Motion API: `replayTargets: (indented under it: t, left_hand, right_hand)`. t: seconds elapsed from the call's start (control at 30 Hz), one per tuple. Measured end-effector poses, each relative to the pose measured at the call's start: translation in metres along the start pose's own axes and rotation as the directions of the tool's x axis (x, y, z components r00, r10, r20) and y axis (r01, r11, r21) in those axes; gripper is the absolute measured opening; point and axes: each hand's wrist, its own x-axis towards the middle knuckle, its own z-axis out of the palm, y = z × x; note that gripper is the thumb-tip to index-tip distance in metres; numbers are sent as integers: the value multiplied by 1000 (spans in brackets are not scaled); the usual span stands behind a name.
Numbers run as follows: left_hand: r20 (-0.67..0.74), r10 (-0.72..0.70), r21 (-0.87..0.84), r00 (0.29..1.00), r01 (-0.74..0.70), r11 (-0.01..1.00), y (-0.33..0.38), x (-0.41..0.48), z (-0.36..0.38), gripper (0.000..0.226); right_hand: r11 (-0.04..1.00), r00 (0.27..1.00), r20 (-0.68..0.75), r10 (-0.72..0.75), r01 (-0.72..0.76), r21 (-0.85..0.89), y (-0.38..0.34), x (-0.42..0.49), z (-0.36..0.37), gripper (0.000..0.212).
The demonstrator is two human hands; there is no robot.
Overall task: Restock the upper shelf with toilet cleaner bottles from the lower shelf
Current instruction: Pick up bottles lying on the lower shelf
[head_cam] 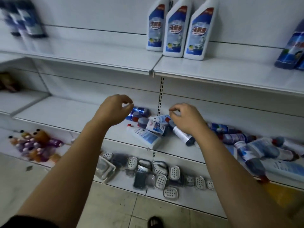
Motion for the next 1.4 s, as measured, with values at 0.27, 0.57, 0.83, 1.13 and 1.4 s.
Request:
replayTargets:
  t: [0.27,0.57,0.83,1.13,1.4]
  left_hand:
    - [83,-142,-38,986,146,989,-91,22,45,31]
    - [248,-216,41,944,212,976,-179,104,123,34]
    - [396,-136,250,908,36,968,-229,169,197,62]
    - [338,23,460,941,-186,868,-245,204,236,69]
    - [427,-233,66,874,227,972,-302,194,183,48]
  right_hand:
    - [992,974,185,127,-129,-2,5,46,96,22]
    - [966,879,435,197,-98,-241,42,85,225,60]
    - [822,908,356,222,22,-569,59,83,289,74]
    - [827,945,222,242,-81,-557,60,90,290,62]
    - [939,967,159,201,-143,-314,48,104,278,55]
